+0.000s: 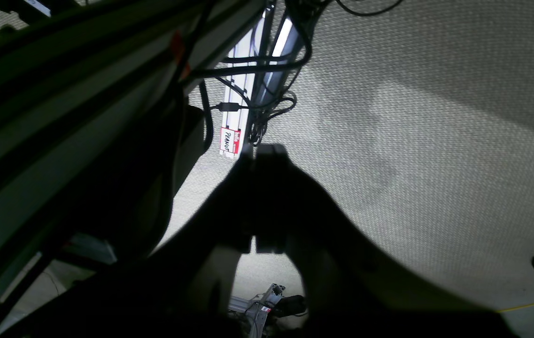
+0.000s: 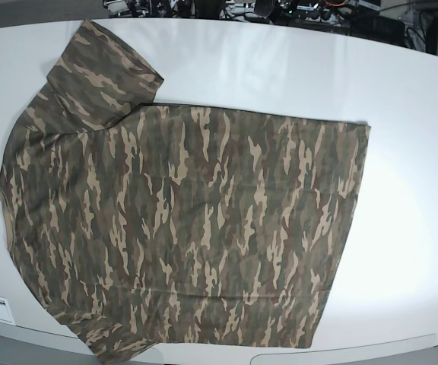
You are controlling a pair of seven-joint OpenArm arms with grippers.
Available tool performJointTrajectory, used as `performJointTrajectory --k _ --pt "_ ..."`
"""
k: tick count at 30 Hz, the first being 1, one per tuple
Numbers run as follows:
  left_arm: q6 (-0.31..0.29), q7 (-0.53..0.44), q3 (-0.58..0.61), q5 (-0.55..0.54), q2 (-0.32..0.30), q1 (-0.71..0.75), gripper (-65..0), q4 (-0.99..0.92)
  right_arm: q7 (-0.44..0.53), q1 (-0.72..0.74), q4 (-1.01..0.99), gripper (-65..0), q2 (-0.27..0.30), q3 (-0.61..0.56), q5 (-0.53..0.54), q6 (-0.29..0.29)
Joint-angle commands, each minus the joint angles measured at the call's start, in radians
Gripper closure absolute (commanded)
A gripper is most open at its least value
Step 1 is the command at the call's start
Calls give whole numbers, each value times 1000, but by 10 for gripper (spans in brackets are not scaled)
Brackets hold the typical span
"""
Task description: Fold the T-shirt properly
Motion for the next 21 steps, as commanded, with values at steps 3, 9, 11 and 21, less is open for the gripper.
performJointTrajectory --k 3,9,11,21 --pt "-6 -5 0 2 0 3 0 6 -3 0 10 0 6 -3 -5 28" --pt "-6 -5 0 2 0 3 0 7 -5 0 10 0 6 -3 -4 39" --pt "-6 -5 0 2 0 3 0 7 -9 0 10 0 6 -3 -5 39" --pt "-6 -5 0 2 0 3 0 7 -26 0 10 0 6 -3 -5 44"
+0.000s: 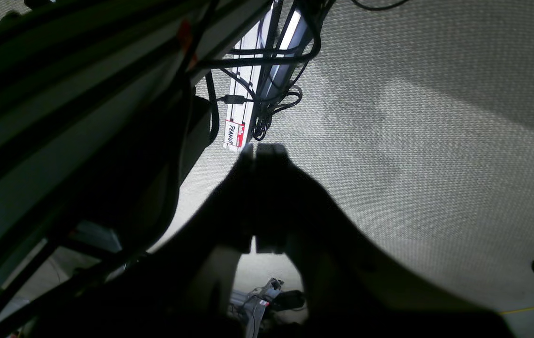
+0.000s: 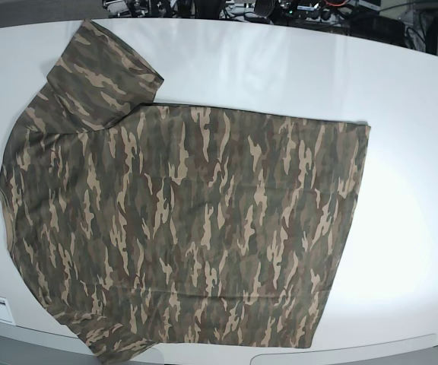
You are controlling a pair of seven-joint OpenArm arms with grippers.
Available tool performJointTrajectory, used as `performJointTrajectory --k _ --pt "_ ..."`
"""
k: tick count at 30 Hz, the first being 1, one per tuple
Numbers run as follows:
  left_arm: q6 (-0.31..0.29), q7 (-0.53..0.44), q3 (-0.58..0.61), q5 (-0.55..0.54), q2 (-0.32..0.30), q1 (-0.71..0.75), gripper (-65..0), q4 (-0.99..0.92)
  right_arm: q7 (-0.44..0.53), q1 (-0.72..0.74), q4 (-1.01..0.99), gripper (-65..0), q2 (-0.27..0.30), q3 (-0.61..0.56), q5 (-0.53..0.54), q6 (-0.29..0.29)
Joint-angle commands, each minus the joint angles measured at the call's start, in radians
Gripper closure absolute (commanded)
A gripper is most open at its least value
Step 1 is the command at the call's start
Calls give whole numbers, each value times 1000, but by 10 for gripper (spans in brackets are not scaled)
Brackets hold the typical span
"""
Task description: Fold the T-shirt properly
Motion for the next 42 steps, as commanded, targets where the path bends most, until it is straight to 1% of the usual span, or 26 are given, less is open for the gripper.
performJointTrajectory --k 1,10,14,16,17,19,22,25,27,29,30,31,33,35,38,42 --pt "-6 -4 0 2 0 3 0 7 -7 0 10 0 3 -2 2 6" --pt "-7 0 0 2 -6 3 0 29 -6 0 10 0 3 -2 2 6" --pt "-7 30 0 2 -14 5 0 40 -6 0 10 0 3 -2 2 6" --pt "-8 64 0 3 -17 6 0 46 -8 -3 10 0 3 -2 1 10" --pt "-11 93 0 5 -21 8 0 51 -18 -6 10 0 6 -2 -10 23" --pt "-45 150 0 34 -37 22 0 81 -68 -16 11 0 6 -2 -43 51" --pt "-96 207 1 63 -74 70 0 158 -169 -58 51 0 12 -2 -49 62" --pt "-122 261 1 37 -119 142 0 262 -203 -134 124 0 28 -2 -41 63" --pt "-128 312 1 -10 -154 201 0 348 -219 -197 193 0 45 -2 -31 64" --pt "-131 359 1 -57 -196 266 0 444 -260 -266 277 0 59 -2 3 76" --pt "-140 374 1 -77 -221 301 0 492 -284 -300 320 0 66 -2 23 82" --pt "-160 383 1 -95 -256 337 0 544 -307 -338 369 0 73 -2 48 90" --pt "-208 396 1 -142 -303 416 0 656 -351 -420 475 0 84 -2 92 106" --pt "-241 428 1 -181 -355 495 0 785 -389 -510 594 0 90 -2 125 122" --pt "-248 483 0 -206 -444 603 0 990 -431 -641 779 0 92 -2 127 127" --pt "-247 516 -14 -207 -579 735 0 1263 -452 -812 1045 0 103 0 123 127"
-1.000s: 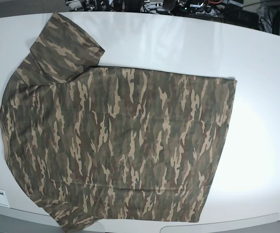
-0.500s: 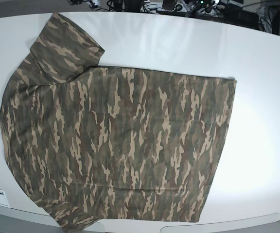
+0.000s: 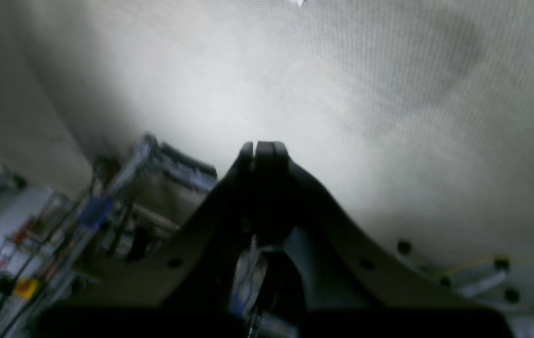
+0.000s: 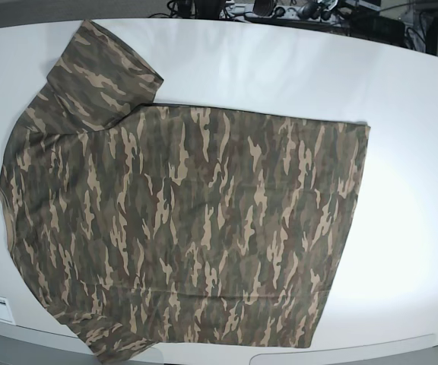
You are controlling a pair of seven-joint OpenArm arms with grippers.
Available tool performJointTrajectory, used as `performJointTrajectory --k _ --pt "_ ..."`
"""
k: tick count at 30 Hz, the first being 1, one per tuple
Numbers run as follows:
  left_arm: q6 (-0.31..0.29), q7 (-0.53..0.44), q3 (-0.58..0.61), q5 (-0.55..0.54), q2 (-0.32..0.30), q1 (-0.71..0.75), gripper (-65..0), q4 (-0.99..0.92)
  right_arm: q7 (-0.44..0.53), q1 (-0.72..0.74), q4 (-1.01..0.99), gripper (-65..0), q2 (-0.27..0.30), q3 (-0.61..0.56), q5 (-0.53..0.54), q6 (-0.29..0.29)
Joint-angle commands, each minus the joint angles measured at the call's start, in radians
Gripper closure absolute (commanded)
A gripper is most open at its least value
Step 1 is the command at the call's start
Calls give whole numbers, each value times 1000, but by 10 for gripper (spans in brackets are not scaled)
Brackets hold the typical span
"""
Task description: Fold the T-shirt properly
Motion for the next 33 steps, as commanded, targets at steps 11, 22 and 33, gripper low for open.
performJointTrajectory --k 11,22,33 --pt "-10 81 -368 78 -151 278 0 623 5 -376 712 0 163 4 -101 -156" --pt "-127 15 -665 81 -172 276 0 749 69 -376 863 0 227 13 -516 -370" --pt "-125 -370 -668 384 -433 249 0 612 104 -231 863 0 227 114 -608 -412"
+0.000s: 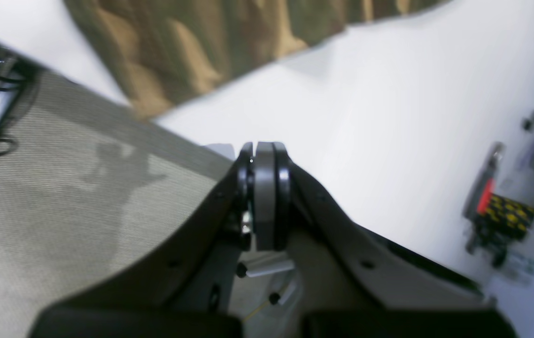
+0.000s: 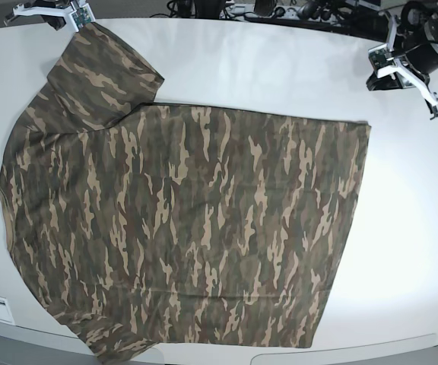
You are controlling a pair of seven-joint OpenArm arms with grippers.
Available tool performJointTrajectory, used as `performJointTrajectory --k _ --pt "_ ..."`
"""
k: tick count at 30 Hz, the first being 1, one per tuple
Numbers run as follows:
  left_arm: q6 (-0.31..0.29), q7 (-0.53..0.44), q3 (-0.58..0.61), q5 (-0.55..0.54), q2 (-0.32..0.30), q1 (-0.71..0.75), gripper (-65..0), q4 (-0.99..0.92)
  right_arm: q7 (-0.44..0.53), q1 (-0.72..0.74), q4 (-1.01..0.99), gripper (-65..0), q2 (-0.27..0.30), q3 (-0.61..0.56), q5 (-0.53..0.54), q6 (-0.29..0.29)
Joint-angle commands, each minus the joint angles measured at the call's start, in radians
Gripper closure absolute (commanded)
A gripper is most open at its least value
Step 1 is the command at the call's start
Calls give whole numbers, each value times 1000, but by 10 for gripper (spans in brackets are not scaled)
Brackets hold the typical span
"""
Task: Fold the T-shirt properly
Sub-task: 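Move both grippers down to the shirt's collar-side corners and grasp them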
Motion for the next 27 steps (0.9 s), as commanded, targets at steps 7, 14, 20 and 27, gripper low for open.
performJointTrajectory --k 7,14,20,27 --pt "-134 -124 155 -4 -230 -251 -229 -232 10 34 17 0 4 6 -5 -10" --pt "-142 -187 489 88 -320 -502 -356 -312 13 34 17 0 3 6 -5 -10" --pt "-46 -234 774 296 -320 -698 -356 -335 13 34 17 0 1 6 -5 -10" --pt "-11 -281 1050 422 -268 -944 -356 -442 13 34 17 0 1 6 -5 -31"
